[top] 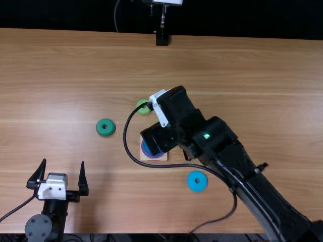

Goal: Build the Hanoi tower: stack the rings onto the peg from bottom to top in this color order: purple, dark blue, light blue, dark green, light green, yellow, orange.

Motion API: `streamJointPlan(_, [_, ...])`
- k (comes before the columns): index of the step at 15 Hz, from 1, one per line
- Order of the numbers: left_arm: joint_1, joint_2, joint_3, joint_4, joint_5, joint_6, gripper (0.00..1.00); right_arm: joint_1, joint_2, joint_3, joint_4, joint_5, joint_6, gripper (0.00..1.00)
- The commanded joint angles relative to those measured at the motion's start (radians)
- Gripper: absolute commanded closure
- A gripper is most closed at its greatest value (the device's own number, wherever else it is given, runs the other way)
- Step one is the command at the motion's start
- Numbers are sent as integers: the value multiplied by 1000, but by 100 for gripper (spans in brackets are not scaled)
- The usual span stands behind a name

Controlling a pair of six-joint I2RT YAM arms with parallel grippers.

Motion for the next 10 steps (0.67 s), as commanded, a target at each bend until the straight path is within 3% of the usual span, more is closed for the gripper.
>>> streamJointPlan(1, [7,-12,-12,-19,-3,8,0,-8,-33,-66,-12,6,-2,0])
streamJointPlan(4, [7,-12,-12,-19,-1,8,0,-8,-130,-176,-1,10,-11,0])
streamJointPlan(7, [7,-12,-12,-19,-3,8,0,-88,-199,-319,1,6,-19,0])
streamJointPlan(10, [7,-12,-12,-19,-3,8,0,-129,-259,-508,3,3,-59,0])
